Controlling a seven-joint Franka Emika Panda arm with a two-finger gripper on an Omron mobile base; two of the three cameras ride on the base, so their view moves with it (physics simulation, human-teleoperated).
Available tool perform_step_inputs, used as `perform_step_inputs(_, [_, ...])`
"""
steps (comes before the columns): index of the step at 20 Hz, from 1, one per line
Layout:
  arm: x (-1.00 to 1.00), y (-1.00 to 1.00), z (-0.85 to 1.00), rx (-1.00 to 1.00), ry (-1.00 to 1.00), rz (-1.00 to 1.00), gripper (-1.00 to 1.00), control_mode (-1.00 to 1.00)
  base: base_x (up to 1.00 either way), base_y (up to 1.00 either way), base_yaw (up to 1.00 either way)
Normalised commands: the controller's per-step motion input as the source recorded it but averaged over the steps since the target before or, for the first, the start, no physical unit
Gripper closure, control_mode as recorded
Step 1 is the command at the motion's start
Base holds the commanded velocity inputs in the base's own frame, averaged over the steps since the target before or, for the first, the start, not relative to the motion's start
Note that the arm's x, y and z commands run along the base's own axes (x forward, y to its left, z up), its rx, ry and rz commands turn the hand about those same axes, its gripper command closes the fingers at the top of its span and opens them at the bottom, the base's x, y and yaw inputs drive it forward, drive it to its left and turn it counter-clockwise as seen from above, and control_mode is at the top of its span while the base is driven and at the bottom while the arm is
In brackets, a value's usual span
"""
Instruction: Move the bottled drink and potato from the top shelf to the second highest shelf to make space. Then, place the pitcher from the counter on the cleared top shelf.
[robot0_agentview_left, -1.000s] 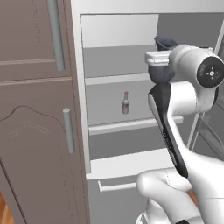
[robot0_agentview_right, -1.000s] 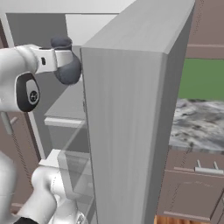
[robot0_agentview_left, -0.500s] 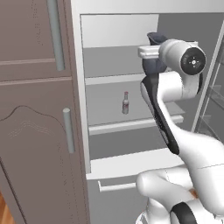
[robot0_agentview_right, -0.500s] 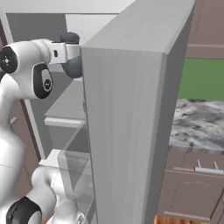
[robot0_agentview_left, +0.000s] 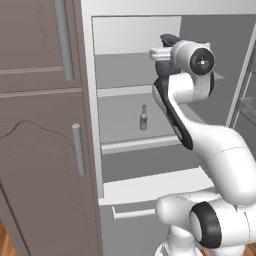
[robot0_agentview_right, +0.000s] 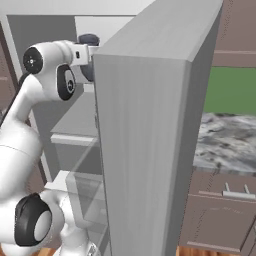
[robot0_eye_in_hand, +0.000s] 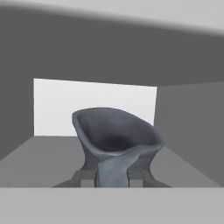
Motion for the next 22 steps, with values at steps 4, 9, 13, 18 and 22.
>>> perform_step_inputs(4, [0.69,0.00,-0.14,0.00,0.00,0.00,1.00,-1.00,0.00,0.00,0.00])
perform_step_inputs(9, [0.64,0.00,-0.28,0.00,0.00,0.00,1.00,-1.00,0.00,0.00,0.00])
perform_step_inputs(13, [0.63,0.00,-0.27,0.00,0.00,0.00,1.00,-1.00,0.00,0.00,0.00])
perform_step_inputs(18, [0.65,0.00,-0.21,0.00,0.00,0.00,1.00,-1.00,0.00,0.00,0.00])
perform_step_inputs(22, [0.65,0.00,-0.16,0.00,0.00,0.00,1.00,-1.00,0.00,0.00,0.00])
